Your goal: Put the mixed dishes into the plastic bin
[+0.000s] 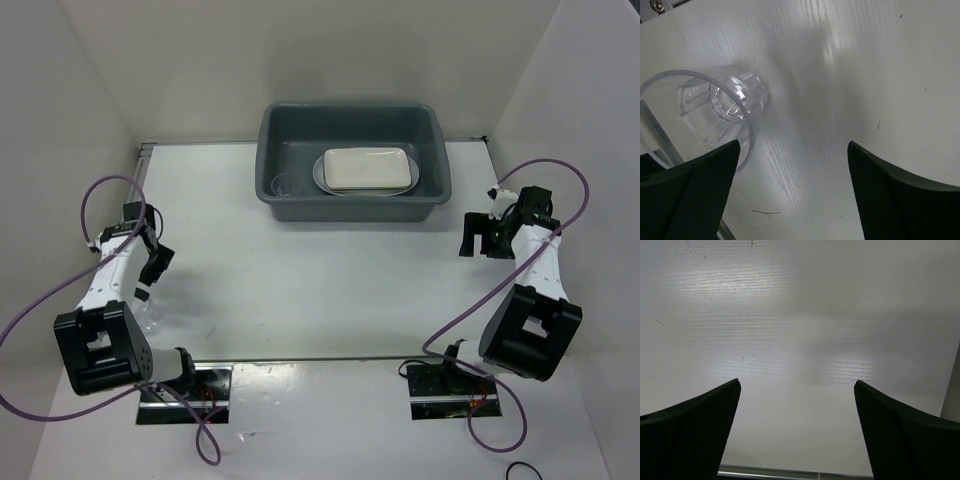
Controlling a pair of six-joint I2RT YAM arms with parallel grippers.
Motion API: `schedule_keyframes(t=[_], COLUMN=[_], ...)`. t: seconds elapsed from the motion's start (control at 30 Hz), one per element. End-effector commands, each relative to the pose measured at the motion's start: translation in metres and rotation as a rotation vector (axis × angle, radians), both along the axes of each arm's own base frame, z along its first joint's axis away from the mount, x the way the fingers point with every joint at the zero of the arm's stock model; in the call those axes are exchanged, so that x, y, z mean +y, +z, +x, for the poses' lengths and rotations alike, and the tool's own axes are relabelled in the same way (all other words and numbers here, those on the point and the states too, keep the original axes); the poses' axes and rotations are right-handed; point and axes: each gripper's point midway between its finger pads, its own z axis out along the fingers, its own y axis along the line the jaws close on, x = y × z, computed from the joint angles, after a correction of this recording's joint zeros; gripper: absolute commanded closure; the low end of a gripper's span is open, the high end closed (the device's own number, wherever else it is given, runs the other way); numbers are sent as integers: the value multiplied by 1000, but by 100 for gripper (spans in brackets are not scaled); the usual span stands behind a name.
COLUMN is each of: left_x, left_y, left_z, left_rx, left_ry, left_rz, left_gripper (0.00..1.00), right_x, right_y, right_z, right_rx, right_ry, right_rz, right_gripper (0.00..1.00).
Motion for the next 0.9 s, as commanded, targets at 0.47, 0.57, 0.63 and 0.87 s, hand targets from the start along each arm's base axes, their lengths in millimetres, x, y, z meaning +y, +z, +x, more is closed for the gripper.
schedule_keyframes(t=[0.47, 0.57, 0.63, 0.87], left_x=[5, -4, -15, -117], left_y=[-30, 13, 46, 198], left_z=[23, 67, 99, 236], left_rx=[1, -209, -363, -939], left_ry=[-84, -197, -311, -798], left_rz=[-131, -159, -188, -380], left_gripper=[100, 100, 100, 100], right_x=[1, 1, 1, 1], right_y=[10, 10, 10, 8], right_z=[5, 5, 5, 5], right_rx=[-46, -46, -46, -38], right_ry=[15, 15, 15, 15], right_rz=[-14, -14, -14, -9], right_gripper=[1, 1, 1, 1])
